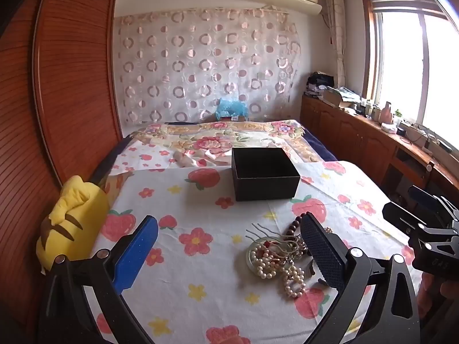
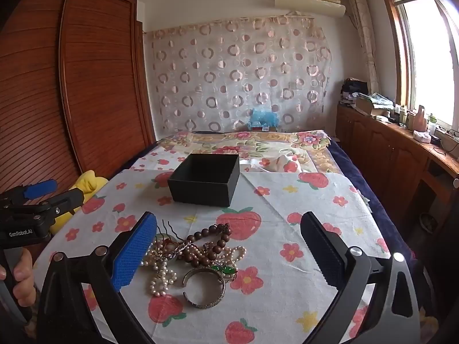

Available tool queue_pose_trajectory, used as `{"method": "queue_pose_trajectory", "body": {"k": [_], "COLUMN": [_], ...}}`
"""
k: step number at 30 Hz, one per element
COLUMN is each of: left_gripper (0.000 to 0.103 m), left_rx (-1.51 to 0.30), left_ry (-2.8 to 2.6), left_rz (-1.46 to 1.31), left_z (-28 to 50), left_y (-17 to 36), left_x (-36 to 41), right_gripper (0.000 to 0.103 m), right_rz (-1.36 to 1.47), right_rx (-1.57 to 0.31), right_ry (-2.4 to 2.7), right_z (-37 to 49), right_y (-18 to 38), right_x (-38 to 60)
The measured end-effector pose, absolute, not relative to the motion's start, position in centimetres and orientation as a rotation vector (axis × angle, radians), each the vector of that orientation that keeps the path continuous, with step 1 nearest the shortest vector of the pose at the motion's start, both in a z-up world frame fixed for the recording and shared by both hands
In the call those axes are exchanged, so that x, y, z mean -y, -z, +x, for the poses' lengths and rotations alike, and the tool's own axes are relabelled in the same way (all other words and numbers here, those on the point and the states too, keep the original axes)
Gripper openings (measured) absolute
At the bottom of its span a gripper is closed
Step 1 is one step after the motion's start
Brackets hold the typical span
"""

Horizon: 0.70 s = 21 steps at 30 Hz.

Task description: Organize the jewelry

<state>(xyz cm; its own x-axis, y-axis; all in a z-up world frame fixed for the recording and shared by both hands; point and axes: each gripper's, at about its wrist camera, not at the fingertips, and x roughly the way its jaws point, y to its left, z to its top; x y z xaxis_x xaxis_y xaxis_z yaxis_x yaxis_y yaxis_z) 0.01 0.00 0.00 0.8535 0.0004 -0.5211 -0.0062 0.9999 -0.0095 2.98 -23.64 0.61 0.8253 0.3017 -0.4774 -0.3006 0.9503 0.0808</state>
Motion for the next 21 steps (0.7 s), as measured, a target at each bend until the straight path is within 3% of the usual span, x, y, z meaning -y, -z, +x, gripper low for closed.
{"method": "queue_pose_trajectory", "body": {"k": [21], "left_gripper": [0.096], "left_rx": [-0.531], "left_ry": [-0.005], "left_rz": [-0.006], "left_z": [-0.13], "left_y": [-0.36], "left_x": [0.29], "right_gripper": [0.101], "right_rz": [0.02], "right_rx": [-0.494], "right_ry": [-0.32], "right_z": [2.91], "right_y": [-0.81], "right_x": [23.88]}}
